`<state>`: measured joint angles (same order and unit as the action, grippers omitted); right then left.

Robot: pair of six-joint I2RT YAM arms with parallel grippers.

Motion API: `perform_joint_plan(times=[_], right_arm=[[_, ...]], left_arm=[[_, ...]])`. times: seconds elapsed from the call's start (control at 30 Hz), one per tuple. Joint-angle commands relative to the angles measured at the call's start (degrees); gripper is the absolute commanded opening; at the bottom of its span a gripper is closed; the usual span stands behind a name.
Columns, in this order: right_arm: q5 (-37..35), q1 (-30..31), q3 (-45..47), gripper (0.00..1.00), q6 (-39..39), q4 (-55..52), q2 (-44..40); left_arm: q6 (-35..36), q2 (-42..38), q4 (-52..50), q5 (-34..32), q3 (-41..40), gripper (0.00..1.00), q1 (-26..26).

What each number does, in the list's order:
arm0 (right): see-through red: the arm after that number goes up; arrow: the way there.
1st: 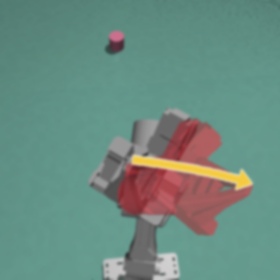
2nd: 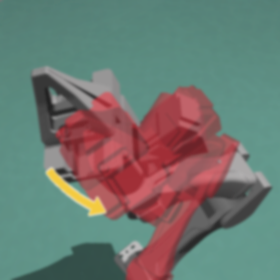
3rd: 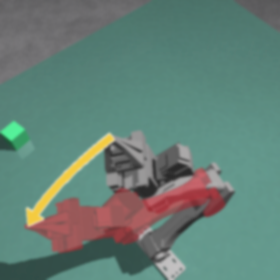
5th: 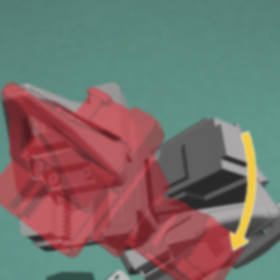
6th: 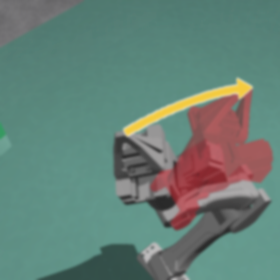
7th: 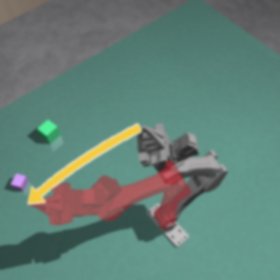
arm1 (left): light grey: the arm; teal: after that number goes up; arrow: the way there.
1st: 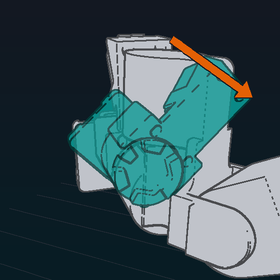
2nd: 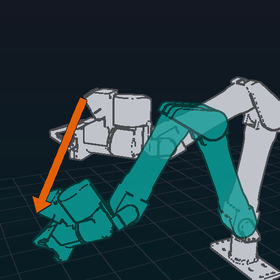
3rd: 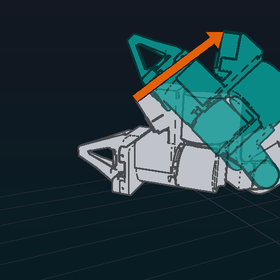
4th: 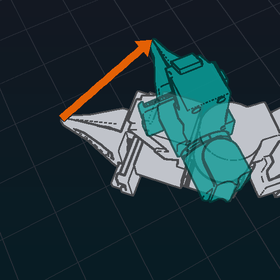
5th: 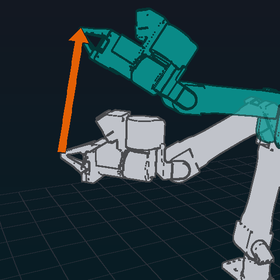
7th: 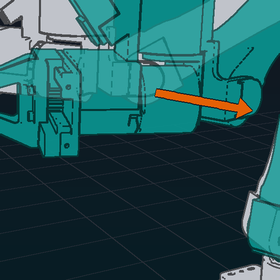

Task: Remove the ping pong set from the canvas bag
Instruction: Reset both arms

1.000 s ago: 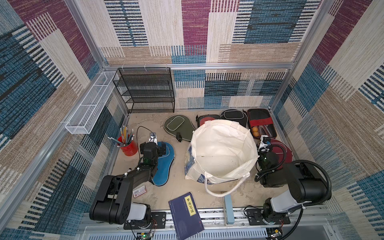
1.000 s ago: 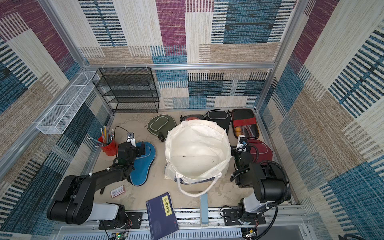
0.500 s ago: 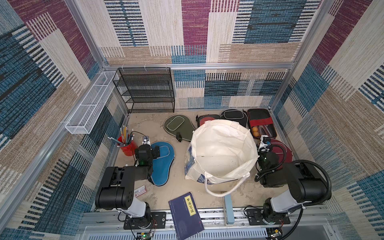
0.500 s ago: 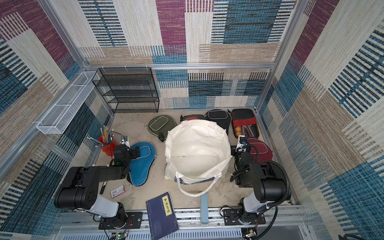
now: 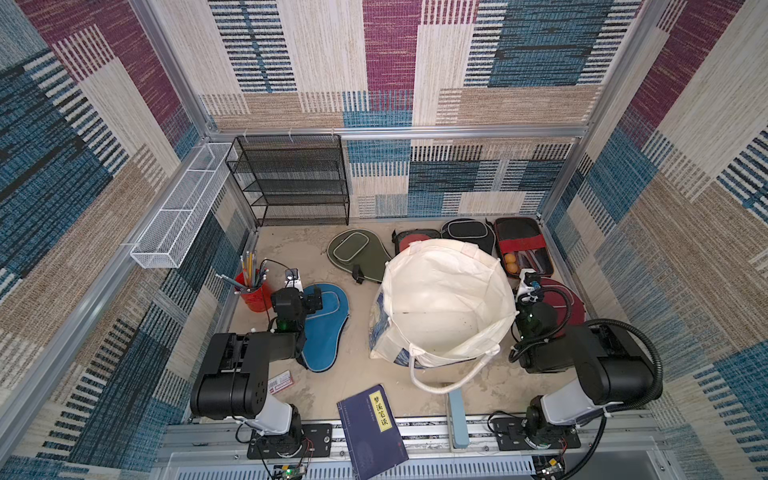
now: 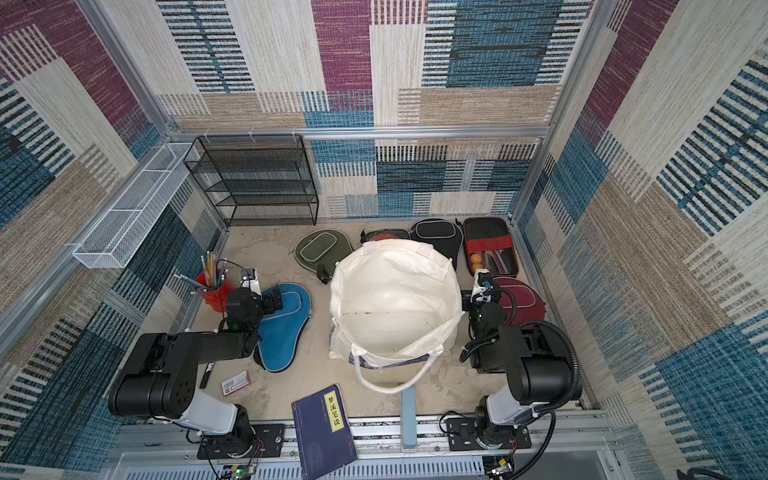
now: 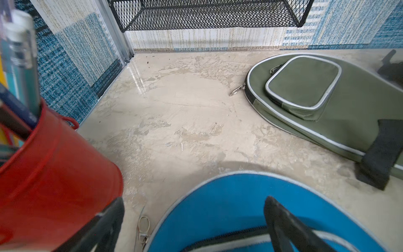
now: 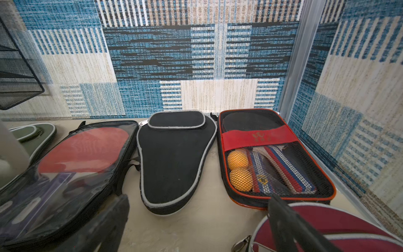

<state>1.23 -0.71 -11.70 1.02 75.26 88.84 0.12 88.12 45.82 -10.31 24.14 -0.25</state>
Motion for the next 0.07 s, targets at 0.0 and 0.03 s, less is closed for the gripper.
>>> perform_joint_plan(times=[0.0, 0.03], right_arm=[[1.44, 0.1, 0.27, 0.99, 0.92, 1.55, -0.21], [2.01, 0.04, 0.57, 0.99, 1.13, 2.03, -0.23]], left_arm=[[-1.05, -0.06, 2.11, 0.19, -0.28, 1.0, 0.07], [-1.03, -0.05, 2.24, 0.18, -0.3, 1.0, 0.08]])
